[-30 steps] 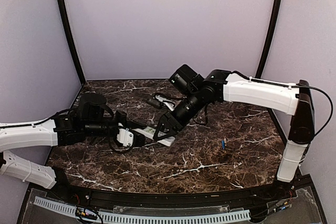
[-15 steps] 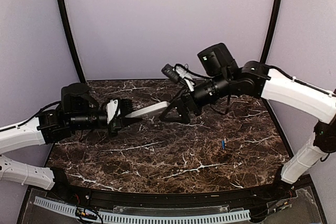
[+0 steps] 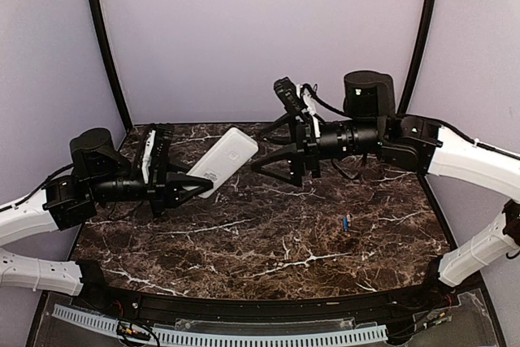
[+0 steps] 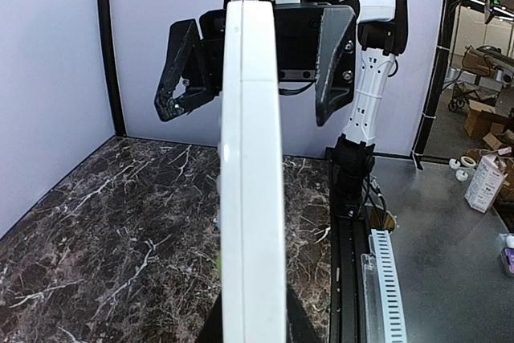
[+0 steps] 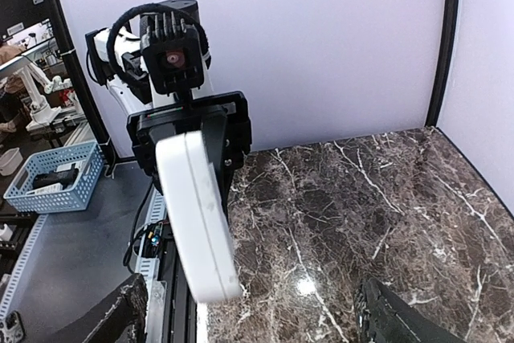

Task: Load the batteries into the remote control
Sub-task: Pass from the left arm to the right

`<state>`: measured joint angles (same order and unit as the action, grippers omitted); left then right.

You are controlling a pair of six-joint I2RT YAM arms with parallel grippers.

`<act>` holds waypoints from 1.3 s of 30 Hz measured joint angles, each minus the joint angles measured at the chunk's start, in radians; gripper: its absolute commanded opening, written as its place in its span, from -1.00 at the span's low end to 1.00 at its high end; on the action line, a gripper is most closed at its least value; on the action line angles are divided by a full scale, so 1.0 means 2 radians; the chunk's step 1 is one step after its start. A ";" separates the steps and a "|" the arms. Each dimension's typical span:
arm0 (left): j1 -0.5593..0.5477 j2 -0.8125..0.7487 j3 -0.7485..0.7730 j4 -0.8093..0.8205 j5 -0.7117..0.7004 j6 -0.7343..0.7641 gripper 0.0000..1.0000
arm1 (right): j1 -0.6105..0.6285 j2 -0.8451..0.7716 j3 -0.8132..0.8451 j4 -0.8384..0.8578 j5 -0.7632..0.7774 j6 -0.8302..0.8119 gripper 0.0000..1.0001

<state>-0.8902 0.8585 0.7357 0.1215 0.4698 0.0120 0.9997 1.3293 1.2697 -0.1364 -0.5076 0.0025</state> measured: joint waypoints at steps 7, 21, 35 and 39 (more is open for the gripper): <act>0.000 0.003 0.000 -0.006 0.006 -0.025 -1.00 | 0.017 0.065 0.066 -0.010 -0.036 -0.015 -0.05; -0.001 0.013 0.000 -0.013 0.035 -0.038 -1.00 | 0.032 0.071 0.067 -0.028 -0.051 -0.023 -1.00; -0.001 0.012 0.000 -0.012 0.026 -0.038 0.63 | 0.032 0.071 0.065 -0.024 -0.042 -0.008 -1.00; -0.001 -0.004 -0.007 -0.008 -0.042 -0.014 0.97 | 0.033 0.071 0.065 -0.025 -0.013 0.028 -1.00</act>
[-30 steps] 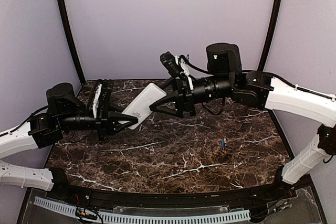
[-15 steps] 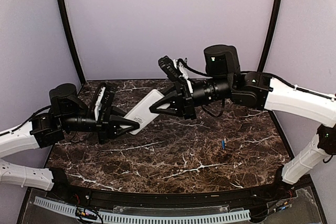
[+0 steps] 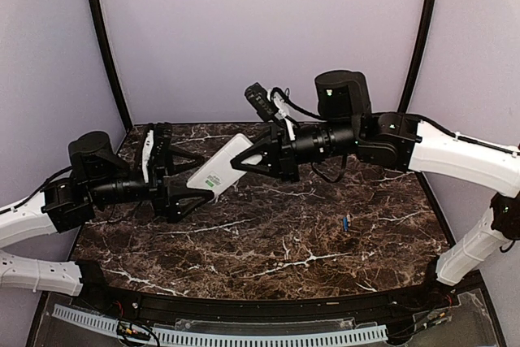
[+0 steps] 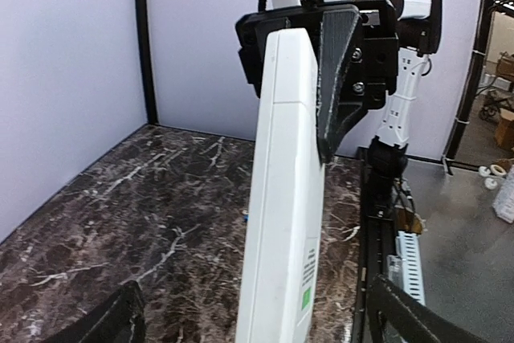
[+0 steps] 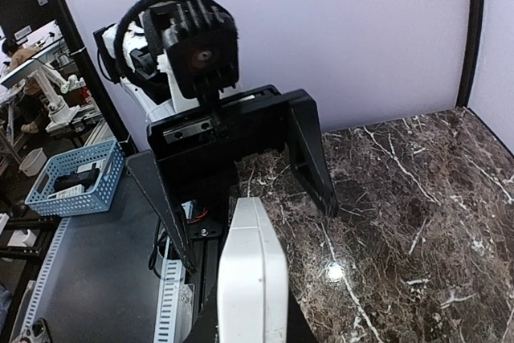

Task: Load the batteries into the remote control
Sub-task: Pass from the left arm to the right, then pass from the right arm to the left

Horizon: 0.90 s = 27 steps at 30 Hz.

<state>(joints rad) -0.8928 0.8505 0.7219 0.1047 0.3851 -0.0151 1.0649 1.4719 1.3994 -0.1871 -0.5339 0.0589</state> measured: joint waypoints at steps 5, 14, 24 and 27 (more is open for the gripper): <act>-0.009 -0.043 -0.013 0.015 -0.099 0.077 0.98 | -0.002 0.000 0.000 0.006 0.036 0.072 -1.00; -0.125 0.010 -0.015 0.063 -0.275 0.309 0.98 | -0.005 0.021 0.001 0.023 0.075 0.175 -1.00; -0.136 0.062 -0.017 0.110 -0.358 0.387 0.40 | -0.007 0.044 0.001 0.031 0.070 0.214 -1.00; -0.137 0.062 -0.017 0.112 -0.362 0.387 0.54 | -0.009 0.044 0.001 0.038 0.065 0.219 -1.00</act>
<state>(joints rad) -1.1671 0.9749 0.6888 0.3279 -0.3393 0.7582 1.0477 1.5597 1.4010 -0.1108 -0.4042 0.4973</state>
